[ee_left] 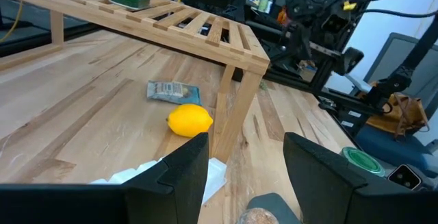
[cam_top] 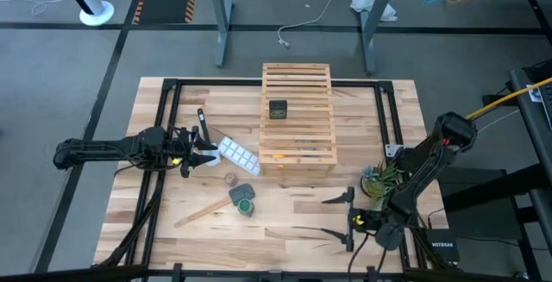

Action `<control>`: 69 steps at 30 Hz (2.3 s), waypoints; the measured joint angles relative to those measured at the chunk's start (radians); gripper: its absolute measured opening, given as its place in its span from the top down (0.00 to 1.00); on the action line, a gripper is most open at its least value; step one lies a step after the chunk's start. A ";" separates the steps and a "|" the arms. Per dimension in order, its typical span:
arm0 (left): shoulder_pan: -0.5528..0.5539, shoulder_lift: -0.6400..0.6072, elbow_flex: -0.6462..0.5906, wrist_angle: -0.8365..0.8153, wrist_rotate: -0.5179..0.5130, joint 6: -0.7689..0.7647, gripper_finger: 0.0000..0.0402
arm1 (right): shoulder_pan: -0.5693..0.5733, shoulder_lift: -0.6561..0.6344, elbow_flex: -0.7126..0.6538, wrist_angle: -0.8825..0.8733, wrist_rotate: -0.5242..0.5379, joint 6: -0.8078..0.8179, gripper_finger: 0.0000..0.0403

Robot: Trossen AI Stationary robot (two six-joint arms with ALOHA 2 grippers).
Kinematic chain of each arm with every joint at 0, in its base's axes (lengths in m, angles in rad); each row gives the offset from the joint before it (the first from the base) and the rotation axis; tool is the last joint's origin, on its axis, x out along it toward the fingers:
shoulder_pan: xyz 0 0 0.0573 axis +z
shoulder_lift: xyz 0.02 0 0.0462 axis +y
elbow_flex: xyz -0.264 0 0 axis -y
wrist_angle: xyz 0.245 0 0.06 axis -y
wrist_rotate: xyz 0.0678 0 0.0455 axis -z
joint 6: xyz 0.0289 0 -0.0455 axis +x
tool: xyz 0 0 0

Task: Shelf spices
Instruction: Put the green seasoning bottle on the shelf

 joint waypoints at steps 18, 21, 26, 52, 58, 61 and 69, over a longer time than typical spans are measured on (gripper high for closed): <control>0.000 0.000 0.000 0.000 0.000 -0.004 0.55 | -0.088 0.214 0.108 0.287 -0.440 -0.003 0.05; -0.001 0.000 0.000 0.000 0.000 -0.053 0.55 | -0.101 0.244 0.137 0.284 -0.438 -0.003 0.05; -0.020 0.000 0.000 0.000 0.000 -0.173 0.55 | -0.141 0.308 0.202 0.285 -0.425 0.003 0.05; -0.180 0.079 0.000 0.000 0.005 -0.084 0.55 | -0.295 0.411 0.260 0.252 -0.474 0.162 0.05; -0.244 0.080 0.000 0.000 0.004 -0.082 0.55 | -0.299 0.411 0.260 0.257 -0.384 0.157 0.05; -0.289 0.080 0.000 0.000 0.004 -0.083 0.55 | -0.298 0.418 0.260 0.267 -0.357 0.156 0.05; -0.440 0.127 -0.001 0.034 -0.065 -0.071 0.55 | -0.298 0.570 0.404 0.254 -0.313 0.098 0.05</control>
